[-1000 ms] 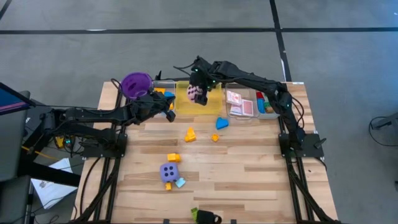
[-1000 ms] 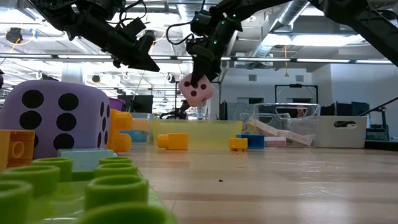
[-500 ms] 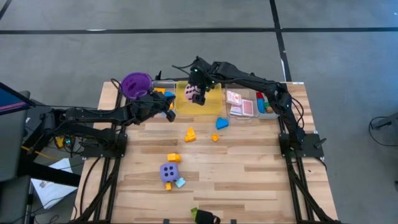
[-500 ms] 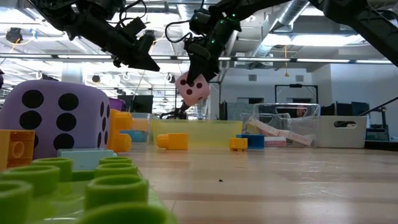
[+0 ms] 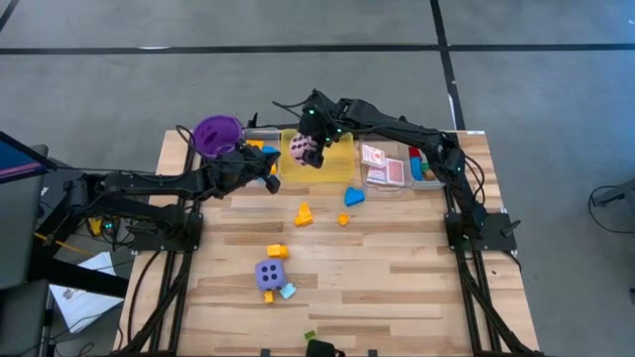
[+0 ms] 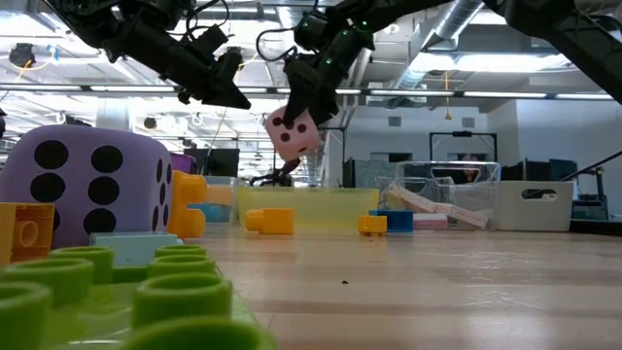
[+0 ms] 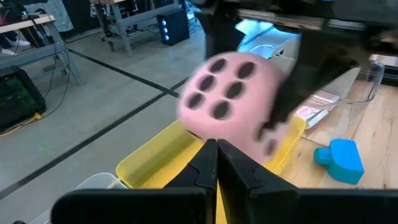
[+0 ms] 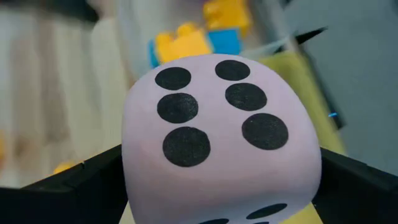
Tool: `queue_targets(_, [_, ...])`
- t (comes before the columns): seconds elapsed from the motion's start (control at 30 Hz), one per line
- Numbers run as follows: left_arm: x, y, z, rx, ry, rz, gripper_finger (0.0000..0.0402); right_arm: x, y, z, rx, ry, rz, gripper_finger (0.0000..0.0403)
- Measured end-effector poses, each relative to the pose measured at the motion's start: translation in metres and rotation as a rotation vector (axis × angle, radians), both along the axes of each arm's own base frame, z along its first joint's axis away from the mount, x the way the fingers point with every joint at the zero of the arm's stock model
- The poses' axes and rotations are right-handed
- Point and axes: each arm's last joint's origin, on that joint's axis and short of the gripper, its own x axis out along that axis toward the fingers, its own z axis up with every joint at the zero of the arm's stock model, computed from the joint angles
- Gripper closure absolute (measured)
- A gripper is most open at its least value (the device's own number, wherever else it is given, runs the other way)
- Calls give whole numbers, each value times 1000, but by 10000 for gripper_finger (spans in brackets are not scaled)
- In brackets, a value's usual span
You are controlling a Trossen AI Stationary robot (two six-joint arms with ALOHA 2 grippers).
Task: Pick & Place Toys
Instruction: Put the pink dice into the yellow transparent bin
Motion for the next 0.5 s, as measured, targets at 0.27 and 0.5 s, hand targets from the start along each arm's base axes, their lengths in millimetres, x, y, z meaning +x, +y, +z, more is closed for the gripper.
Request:
queue_targets(0.27, [0, 0, 0, 0, 1, 0, 402, -5, 10, -5, 60, 83, 57, 3])
queue_targets(0.5, [0, 0, 0, 1, 1, 0, 402, -1, 19, -6, -110, 158, 97, 3])
